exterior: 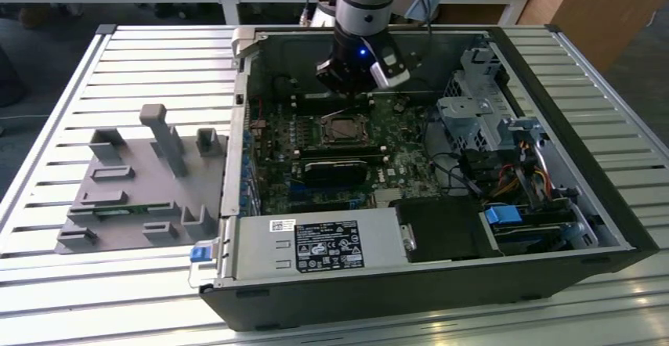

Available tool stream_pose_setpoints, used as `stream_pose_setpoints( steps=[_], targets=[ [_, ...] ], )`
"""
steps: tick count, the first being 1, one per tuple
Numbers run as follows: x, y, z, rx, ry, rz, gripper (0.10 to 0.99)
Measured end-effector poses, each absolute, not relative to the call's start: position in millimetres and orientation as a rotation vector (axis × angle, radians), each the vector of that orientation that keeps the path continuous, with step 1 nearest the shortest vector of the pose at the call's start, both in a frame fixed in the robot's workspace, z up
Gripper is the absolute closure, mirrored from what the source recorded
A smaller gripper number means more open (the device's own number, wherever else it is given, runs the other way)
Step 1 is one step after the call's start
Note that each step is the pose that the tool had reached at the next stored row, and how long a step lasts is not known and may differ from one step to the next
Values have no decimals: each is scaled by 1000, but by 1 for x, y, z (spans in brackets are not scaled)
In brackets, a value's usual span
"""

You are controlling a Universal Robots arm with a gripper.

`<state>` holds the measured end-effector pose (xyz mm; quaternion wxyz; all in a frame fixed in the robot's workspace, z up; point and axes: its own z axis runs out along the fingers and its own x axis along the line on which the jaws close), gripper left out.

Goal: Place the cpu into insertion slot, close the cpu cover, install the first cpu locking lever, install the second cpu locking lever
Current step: 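Install the first cpu locking lever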

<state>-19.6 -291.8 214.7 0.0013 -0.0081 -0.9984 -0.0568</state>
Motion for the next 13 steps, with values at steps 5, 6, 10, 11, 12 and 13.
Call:
stream_pose_setpoints(
  steps=[5,6,10,11,12,13],
  targets=[
    [-19,-292,210,-25,-3134,-178,980],
    [-18,-292,210,-26,-3134,-178,980],
    [-17,-291,207,-25,-3134,-178,980],
    [-16,-291,206,-25,-3133,-178,980],
    [-16,-291,205,-26,-3133,-178,980],
    [-16,-291,204,-26,-3133,-178,980]
  ],
)
